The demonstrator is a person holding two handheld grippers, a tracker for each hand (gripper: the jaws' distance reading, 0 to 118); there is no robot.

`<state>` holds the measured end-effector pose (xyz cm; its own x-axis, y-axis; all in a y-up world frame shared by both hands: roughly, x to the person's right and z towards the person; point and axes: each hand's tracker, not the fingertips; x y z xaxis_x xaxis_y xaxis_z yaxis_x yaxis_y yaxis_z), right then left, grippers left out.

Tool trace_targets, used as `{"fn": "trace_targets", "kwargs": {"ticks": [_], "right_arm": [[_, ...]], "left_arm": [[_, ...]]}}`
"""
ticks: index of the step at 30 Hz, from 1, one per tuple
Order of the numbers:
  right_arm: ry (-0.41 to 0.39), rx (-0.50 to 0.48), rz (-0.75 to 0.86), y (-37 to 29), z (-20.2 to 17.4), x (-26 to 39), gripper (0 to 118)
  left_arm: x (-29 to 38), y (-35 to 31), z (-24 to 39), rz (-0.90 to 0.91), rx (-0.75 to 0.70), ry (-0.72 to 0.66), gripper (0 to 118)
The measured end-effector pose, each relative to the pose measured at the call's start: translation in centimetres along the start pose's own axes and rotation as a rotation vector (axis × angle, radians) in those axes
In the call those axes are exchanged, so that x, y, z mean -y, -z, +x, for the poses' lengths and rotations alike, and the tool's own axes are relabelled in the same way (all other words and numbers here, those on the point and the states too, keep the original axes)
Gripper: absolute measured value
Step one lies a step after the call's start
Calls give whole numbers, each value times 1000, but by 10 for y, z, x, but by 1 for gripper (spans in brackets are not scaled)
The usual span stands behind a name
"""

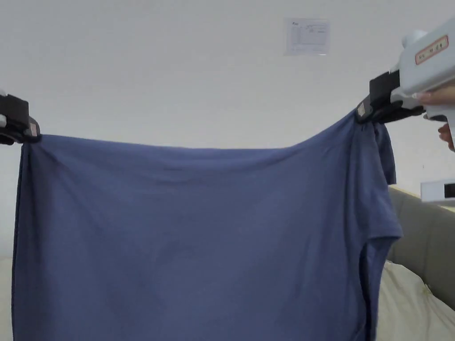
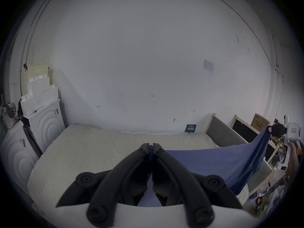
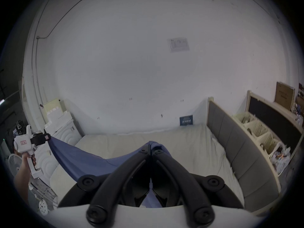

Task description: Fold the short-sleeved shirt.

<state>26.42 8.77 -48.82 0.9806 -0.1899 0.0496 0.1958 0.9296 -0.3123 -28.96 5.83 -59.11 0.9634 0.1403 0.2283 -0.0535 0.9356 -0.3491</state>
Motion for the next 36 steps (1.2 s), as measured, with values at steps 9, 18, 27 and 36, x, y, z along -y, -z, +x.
{"fn": "trace_targets", "kwargs": {"ticks": [9,18,27,36], "right_arm": [[-61,59,156,77,-27,-71,1],[-19,122,243,163,-29,-90,1],[-46,109,191,204,-17,-60,1],[-19,38,-84,208,11,83,1]], "left_arm": [[-48,73,1,108,-99,17,4],[-74,163,-4,283,-132,79,4],[-55,201,-9,146,-123,128,4],[85,185,0,-122,-15,75,4]]}}
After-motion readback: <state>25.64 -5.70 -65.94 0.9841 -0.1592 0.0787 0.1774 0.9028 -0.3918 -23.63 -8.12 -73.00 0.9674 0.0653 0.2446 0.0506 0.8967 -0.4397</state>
